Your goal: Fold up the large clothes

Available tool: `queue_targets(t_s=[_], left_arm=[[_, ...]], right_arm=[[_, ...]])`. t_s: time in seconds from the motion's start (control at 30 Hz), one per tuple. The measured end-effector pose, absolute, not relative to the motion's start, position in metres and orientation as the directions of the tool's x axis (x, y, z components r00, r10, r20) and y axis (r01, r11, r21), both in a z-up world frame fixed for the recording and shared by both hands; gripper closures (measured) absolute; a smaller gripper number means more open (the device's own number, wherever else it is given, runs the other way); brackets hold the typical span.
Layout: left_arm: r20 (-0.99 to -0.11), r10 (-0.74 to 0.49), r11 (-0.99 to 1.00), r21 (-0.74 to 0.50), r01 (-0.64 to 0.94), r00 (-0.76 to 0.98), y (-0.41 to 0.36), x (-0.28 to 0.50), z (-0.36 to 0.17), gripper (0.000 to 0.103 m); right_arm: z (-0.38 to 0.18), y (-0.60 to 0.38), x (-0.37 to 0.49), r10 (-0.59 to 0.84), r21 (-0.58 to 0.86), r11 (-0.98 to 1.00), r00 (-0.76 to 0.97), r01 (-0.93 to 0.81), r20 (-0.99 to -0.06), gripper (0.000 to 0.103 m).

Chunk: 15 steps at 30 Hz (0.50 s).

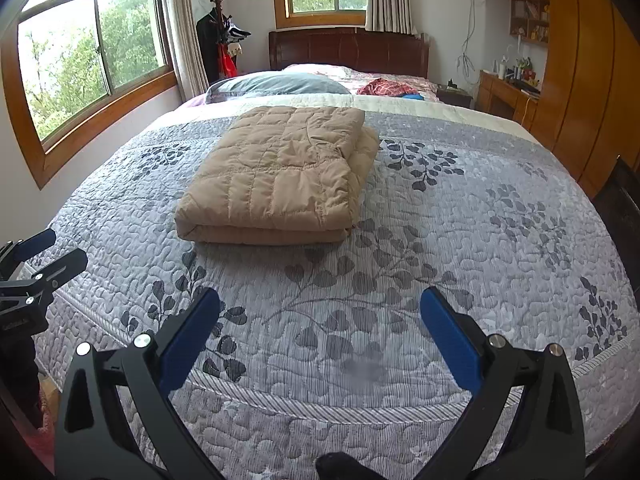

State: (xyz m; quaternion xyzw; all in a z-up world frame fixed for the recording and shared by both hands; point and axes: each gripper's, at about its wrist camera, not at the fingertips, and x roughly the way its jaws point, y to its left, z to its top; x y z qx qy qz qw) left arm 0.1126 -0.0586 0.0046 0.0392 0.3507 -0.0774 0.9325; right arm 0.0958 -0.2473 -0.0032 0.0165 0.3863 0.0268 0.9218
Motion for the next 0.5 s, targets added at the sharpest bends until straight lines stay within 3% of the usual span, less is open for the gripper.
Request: queue_targets(t_s=[0.5], left_arm=[[-0.671, -0.129, 0.983, 0.009, 0.181, 0.73, -0.0582, 0.1163, 0.0004, 0.004]], right_arm=[[-0.0051, -0.2501, 0.0975, 0.063, 0.052, 0.998, 0.697, -0.038, -0.715, 0.003]])
